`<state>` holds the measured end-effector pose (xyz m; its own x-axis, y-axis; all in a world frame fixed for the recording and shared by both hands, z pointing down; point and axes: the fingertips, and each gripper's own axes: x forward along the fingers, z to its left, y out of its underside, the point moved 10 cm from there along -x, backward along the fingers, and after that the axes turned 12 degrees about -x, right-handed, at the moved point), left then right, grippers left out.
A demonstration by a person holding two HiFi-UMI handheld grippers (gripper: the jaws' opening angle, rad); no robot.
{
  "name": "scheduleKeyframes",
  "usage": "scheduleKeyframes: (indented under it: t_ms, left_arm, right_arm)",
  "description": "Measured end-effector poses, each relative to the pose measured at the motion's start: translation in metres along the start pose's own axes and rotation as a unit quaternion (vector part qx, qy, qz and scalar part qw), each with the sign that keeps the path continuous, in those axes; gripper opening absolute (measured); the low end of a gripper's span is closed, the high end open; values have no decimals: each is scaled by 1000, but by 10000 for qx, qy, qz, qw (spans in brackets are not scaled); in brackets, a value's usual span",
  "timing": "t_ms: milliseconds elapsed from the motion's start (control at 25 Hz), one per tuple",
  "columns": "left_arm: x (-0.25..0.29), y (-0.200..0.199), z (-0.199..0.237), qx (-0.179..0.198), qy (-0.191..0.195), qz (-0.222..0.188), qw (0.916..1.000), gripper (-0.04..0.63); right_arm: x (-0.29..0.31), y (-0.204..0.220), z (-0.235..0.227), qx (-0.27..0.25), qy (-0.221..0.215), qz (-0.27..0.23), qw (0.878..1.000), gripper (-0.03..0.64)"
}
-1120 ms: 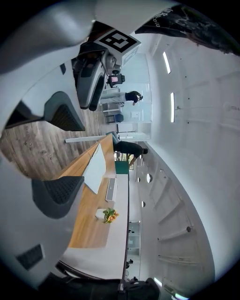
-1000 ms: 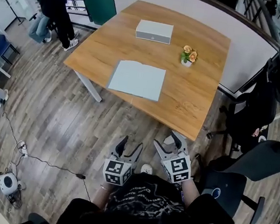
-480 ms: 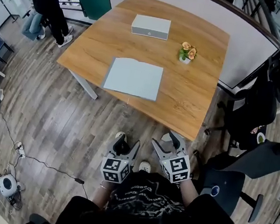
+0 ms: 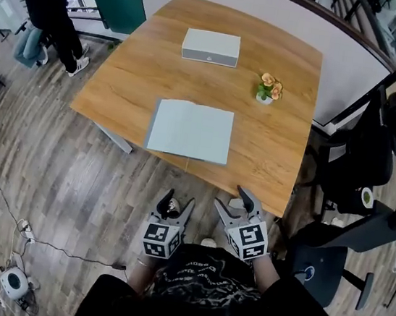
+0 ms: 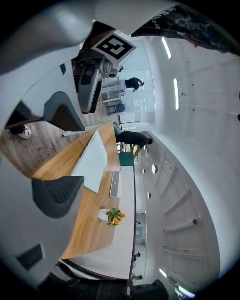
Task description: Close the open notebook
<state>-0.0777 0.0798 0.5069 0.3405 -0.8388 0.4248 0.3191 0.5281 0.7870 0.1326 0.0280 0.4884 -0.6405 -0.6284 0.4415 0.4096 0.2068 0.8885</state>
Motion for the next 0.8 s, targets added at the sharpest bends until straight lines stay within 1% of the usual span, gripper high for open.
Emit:
scheduleKeyframes:
  t_ms: [160, 400, 600, 640, 800]
  left_arm:
    - [20, -31, 30, 134, 147, 66, 9998, 298]
    - [38, -70, 67, 329, 338, 113, 9988, 297]
    - [47, -88, 94, 424, 571, 211, 9972, 298]
    - [48, -92, 98, 444, 631, 215, 9968, 296]
    - [53, -103, 111, 552, 770, 272, 9951, 296]
  right_arm:
    - [34, -18, 0, 27, 115, 50, 9999, 288]
    - [77, -43, 12, -43, 160, 142, 9998, 279]
    - [105, -59, 18, -35, 306, 173, 9994, 274]
    - [110, -62, 18, -37, 346, 184, 9992, 265]
    - [122, -69, 19, 53, 556, 188, 9983, 264]
